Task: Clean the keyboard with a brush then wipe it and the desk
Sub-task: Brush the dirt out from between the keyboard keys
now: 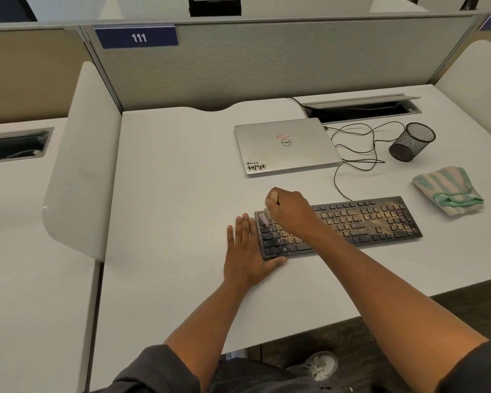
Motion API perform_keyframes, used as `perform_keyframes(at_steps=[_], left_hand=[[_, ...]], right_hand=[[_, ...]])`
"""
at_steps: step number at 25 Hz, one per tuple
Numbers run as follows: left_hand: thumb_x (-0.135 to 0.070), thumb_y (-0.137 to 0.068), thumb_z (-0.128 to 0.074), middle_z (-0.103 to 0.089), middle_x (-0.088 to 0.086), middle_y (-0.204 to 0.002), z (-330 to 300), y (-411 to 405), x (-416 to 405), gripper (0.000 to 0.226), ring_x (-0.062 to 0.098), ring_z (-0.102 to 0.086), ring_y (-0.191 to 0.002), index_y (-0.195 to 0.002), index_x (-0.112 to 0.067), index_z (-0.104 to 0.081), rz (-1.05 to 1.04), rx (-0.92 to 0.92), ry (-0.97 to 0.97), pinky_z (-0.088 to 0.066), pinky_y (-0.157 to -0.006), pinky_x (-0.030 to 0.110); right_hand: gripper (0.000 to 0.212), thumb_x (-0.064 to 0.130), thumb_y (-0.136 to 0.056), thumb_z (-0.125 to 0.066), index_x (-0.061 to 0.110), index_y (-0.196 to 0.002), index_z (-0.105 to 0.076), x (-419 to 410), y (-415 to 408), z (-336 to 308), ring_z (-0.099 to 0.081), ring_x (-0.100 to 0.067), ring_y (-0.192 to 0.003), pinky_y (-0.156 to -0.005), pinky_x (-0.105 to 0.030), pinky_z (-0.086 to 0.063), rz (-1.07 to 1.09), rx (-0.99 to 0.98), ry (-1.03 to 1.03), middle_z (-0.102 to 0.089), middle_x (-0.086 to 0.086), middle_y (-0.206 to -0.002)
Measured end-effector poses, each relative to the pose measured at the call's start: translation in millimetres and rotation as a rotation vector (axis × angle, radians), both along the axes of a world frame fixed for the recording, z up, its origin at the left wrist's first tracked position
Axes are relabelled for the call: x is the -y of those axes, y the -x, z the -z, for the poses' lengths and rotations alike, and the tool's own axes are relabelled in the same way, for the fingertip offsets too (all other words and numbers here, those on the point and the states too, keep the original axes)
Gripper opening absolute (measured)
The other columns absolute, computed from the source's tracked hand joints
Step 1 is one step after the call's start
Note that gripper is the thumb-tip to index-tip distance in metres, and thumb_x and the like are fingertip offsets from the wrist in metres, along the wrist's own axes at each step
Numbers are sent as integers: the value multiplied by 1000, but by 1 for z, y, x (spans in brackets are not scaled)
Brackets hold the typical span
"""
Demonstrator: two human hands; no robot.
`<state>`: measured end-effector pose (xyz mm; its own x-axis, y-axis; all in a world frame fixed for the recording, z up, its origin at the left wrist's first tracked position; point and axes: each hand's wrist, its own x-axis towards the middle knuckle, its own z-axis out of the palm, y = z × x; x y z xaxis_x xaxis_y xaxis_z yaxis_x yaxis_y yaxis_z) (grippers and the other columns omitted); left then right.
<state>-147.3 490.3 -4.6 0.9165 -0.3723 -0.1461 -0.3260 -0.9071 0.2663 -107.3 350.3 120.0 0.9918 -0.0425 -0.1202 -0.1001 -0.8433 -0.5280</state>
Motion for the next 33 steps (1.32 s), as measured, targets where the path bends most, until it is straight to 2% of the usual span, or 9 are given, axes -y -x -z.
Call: perform_keyframes(at_steps=[3,8,12,17,21,25,30,33], left_hand=[[-99,-75,-14,22,18,-166,0,0,0,131,29,28,-152,-158,-2,14,-5,-3,0,13,-124,52],[-99,-75,-14,21,18,-166,-1,1,-1,130,30,26,-152,-159,-4,14,0,5,13,13,-124,51],[-102,-70,-4,21,17,-166,2,0,-1,134,29,27,-152,-159,-4,14,-3,2,11,14,-124,50],[-101,-68,0,18,18,-167,0,0,-1,135,30,23,-153,-159,-3,12,0,9,14,13,-124,51],[-102,-69,-5,20,17,-167,1,-1,-1,135,29,25,-153,-159,-3,13,-9,2,26,12,-124,51],[-102,-69,-4,18,18,-167,3,0,-1,135,30,24,-153,-159,-3,11,-8,10,19,13,-124,51],[-100,-73,-16,19,18,-167,4,-2,-2,132,29,24,-153,-159,-3,11,6,9,2,13,-124,51],[-100,-73,-12,19,17,-167,4,-1,-6,132,29,24,-153,-160,-3,11,25,20,5,13,-124,50]], right_hand=[[29,25,-99,-40,13,-85,-62,0,-3,0,-65,-24,-77,-73,-38,-53,1,-39,57,-69,-3,-78],[22,24,-97,-47,16,-82,-61,-7,-4,1,-63,-20,-75,-74,-37,-51,16,5,-123,-69,1,-78],[26,22,-93,-42,14,-80,-64,-11,-3,4,-66,-21,-75,-78,-39,-55,3,-99,33,-71,0,-73],[26,25,-97,-43,15,-85,-63,-12,-2,2,-65,-22,-75,-73,-36,-54,62,-3,-28,-70,-1,-76],[27,25,-93,-44,14,-82,-65,-9,0,4,-67,-21,-69,-77,-40,-57,-7,-157,54,-72,-2,-72],[26,26,-95,-43,16,-84,-65,-11,5,0,-68,-21,-75,-78,-41,-56,61,-59,-46,-72,-1,-72],[32,25,-94,-40,10,-81,-65,-9,18,7,-68,-24,-69,-75,-42,-57,-23,-157,49,-72,-5,-70],[31,27,-97,-40,12,-84,-65,-5,23,5,-68,-22,-71,-74,-41,-56,4,-54,-18,-71,-3,-68]])
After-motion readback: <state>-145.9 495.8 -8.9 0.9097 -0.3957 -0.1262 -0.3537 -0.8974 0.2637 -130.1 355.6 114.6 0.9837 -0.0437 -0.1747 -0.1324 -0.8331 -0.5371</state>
